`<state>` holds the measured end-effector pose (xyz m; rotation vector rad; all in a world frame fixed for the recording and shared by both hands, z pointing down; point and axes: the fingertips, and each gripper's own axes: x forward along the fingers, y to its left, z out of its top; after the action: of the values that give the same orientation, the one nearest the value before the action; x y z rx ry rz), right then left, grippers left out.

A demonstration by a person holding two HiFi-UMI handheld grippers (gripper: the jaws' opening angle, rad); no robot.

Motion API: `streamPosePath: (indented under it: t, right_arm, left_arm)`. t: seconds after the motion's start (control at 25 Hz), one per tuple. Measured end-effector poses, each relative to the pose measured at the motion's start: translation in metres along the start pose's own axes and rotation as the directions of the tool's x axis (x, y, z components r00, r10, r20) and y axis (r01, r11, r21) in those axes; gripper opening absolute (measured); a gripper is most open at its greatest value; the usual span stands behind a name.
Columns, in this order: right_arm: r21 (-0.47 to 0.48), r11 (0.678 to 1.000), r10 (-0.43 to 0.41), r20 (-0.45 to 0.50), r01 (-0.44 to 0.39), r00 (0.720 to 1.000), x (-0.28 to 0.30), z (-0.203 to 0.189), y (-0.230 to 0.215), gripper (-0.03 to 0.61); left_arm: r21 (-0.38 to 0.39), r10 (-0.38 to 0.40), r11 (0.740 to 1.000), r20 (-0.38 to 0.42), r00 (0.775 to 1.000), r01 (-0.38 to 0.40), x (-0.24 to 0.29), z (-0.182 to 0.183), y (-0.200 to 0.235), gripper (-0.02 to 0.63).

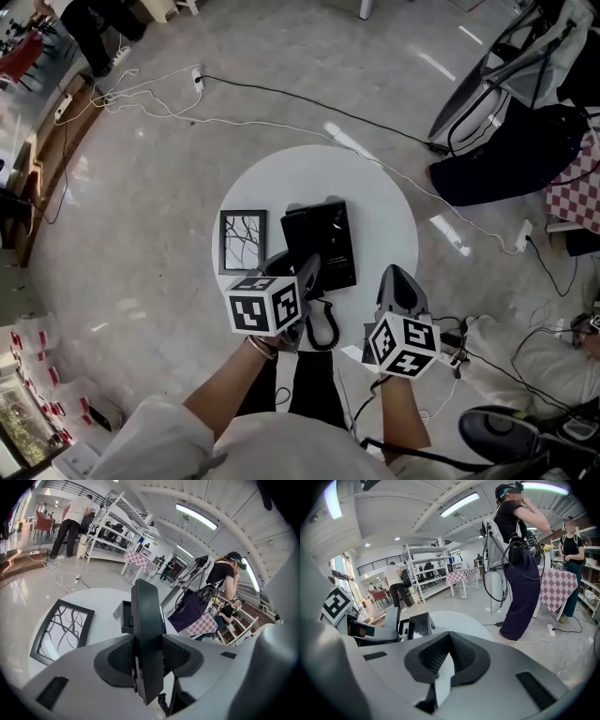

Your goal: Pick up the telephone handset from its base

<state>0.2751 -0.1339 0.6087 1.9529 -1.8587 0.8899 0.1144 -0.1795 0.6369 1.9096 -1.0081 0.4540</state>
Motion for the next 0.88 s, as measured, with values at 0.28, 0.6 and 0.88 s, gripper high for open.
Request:
streamPosePath:
  t: [0.28, 0.6, 0.88]
  right_arm:
    - [0.001, 1.000, 0.007, 0.002, -0.007, 1.000, 0.006, 0.031, 0.001, 0.025]
    - [-0.005, 1.000, 0.008, 0.027, -0.008, 1.000, -0.010, 0.042, 0.014, 0.025]
    - [-0.018, 1.000, 0.025, 0.061, -0.024, 0.998, -0.021, 0.061, 0.015, 0.025]
  left_arm:
    - [0.002, -0.032, 0.999, 0.017, 0.999, 0.032, -0.004, 0.033, -0.015, 0.187]
    - [0.026, -0.053, 0.998, 0.057, 0.997, 0.052, -0.028, 0.049, -0.026, 0.187]
    - [0.060, -0.073, 0.996, 0.107, 0.992, 0.067, -0.037, 0.064, -0.051, 0.187]
